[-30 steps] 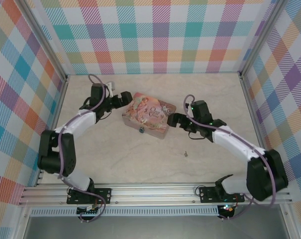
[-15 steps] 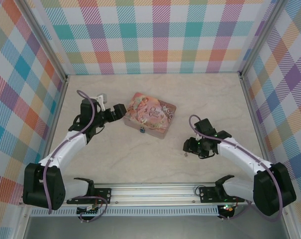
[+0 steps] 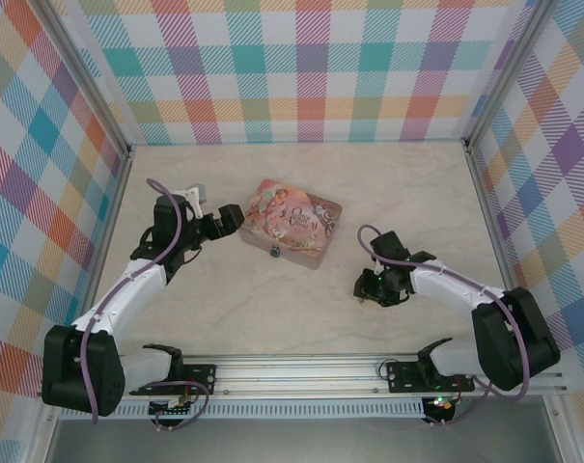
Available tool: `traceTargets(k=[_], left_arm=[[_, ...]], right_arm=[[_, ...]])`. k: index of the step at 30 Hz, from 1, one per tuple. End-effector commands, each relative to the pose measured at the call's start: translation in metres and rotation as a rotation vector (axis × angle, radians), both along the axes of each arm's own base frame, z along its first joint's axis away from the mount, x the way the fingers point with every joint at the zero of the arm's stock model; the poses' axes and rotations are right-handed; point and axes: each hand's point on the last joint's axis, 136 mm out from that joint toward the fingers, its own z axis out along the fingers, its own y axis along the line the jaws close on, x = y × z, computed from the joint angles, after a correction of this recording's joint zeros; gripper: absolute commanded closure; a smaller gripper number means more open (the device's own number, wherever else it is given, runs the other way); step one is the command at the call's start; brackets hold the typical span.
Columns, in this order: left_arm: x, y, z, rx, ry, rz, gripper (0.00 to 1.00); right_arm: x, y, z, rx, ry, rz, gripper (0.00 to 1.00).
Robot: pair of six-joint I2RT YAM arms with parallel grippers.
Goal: Unlock the padlock with the key
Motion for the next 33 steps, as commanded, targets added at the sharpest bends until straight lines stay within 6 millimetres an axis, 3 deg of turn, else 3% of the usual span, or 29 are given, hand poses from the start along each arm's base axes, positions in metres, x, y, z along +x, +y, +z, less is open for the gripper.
traceTargets(k=[1, 15, 22, 27, 30, 33], left_arm=[[-0.002, 0.001, 0.004, -0.006, -0.008, 0.011, 0.0], [-0.002, 0.003, 0.003, 0.0, -0.006, 0.015, 0.0], [-0.003, 0.003, 0.007, 0.007, -0.014, 0.014, 0.0], [-0.006, 0.0, 0.02, 0.001, -0.048, -0.014, 0.0], [-0.012, -0.013, 0.039, -0.038, -0.106, -0.096, 0.01], [-0.024, -0.034, 0.067, -0.106, -0.198, -0.234, 0.09]], right_arm=[[-0.005, 0.003, -0.006, 0.013, 0.017, 0.012, 0.7], [-0.014, 0.004, -0.011, 0.025, 0.056, 0.025, 0.83], [-0.009, 0.005, -0.003, 0.032, 0.013, 0.04, 0.96], [0.009, 0.008, 0.03, 0.044, -0.142, 0.096, 0.98], [0.025, 0.021, 0.065, 0.107, -0.309, 0.193, 0.98], [0.039, 0.039, 0.108, 0.19, -0.517, 0.304, 0.98]])
